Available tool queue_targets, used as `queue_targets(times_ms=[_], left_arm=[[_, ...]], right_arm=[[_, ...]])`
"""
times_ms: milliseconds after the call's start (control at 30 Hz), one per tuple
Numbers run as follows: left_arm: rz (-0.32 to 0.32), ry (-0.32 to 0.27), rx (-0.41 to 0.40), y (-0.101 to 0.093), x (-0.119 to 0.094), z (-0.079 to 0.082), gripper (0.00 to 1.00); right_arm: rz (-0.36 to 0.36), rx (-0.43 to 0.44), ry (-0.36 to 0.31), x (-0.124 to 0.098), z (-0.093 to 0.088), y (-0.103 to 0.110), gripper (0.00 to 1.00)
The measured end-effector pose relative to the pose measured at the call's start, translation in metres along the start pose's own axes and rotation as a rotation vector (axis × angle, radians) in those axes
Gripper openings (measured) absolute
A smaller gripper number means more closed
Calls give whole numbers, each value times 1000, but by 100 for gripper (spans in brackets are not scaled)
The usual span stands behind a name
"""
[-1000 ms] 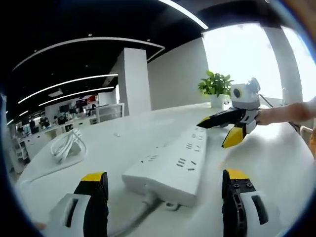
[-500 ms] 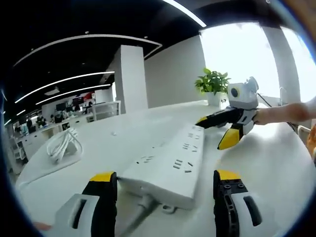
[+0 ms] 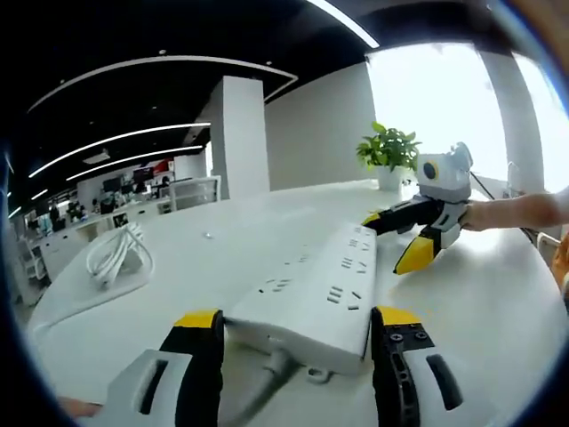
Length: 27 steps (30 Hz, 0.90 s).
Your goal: Straighten the power strip on the desk, plug the charger into it
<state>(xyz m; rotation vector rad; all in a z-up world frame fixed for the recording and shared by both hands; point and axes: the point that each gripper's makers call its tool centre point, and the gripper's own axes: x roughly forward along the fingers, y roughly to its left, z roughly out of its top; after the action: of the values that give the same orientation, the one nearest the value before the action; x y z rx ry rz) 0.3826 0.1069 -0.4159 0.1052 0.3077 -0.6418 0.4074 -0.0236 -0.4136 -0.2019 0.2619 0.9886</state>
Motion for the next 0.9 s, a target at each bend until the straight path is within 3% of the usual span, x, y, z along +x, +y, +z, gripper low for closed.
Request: queue_targets(times_ms=[267, 900], left_arm=[[-17, 15, -1, -1, 0, -1, 68], [-61, 57, -4, 0, 3, -2, 68]], right_arm=[[-47, 3, 9, -3, -1, -11, 46], [-73, 6, 33, -4, -1, -9, 45]])
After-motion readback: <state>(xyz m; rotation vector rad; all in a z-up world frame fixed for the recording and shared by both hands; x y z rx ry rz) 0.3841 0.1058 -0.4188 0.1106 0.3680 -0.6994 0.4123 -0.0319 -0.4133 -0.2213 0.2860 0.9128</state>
